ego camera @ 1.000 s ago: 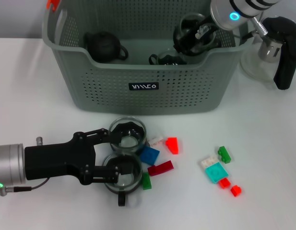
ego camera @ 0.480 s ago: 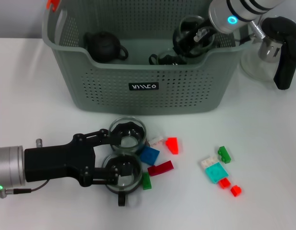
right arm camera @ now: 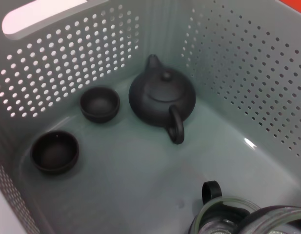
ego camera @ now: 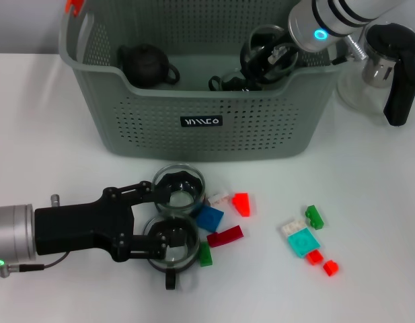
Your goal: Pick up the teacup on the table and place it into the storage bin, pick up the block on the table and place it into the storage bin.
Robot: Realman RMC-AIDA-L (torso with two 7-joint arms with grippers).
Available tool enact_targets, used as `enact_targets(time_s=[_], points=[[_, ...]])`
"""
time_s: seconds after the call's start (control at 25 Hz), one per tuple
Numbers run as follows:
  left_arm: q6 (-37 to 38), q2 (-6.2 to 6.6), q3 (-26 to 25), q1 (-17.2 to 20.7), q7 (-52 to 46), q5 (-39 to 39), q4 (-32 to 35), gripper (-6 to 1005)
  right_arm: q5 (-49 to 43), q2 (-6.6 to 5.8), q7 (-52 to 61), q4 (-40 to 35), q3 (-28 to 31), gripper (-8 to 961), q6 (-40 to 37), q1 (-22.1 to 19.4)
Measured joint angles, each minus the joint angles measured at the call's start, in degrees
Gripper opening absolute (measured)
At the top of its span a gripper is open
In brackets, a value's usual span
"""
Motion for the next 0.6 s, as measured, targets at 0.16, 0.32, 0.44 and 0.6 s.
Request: enact_targets(time_s=[0.16,0.32,0.44,0.6], points=[[-0.02,0.0,-0.04,-0.03,0.02,0.0,0.0,875,-0.02,0.0,0.0,0.02,-0.33,98,0.08,-0.09],[-0.02,0.0,-0.04,-0.04,0.03,0.0,0.0,875,-0.05,-0.01,0.0,0.02,-0.4,99,0.23,-0.11],[-0.02,0.0,-0.05,-0.04,0.03,0.0,0.0,875,-0.05,-0.03,0.0,-0.06,-0.4,100,0.29,-0.12],[-0.02,0.0,-0.11,-0.04,0.03,0.0,0.0,876,-0.06,-0.04,0.0,-0.29,-0.39,102,0.3,-0.12]])
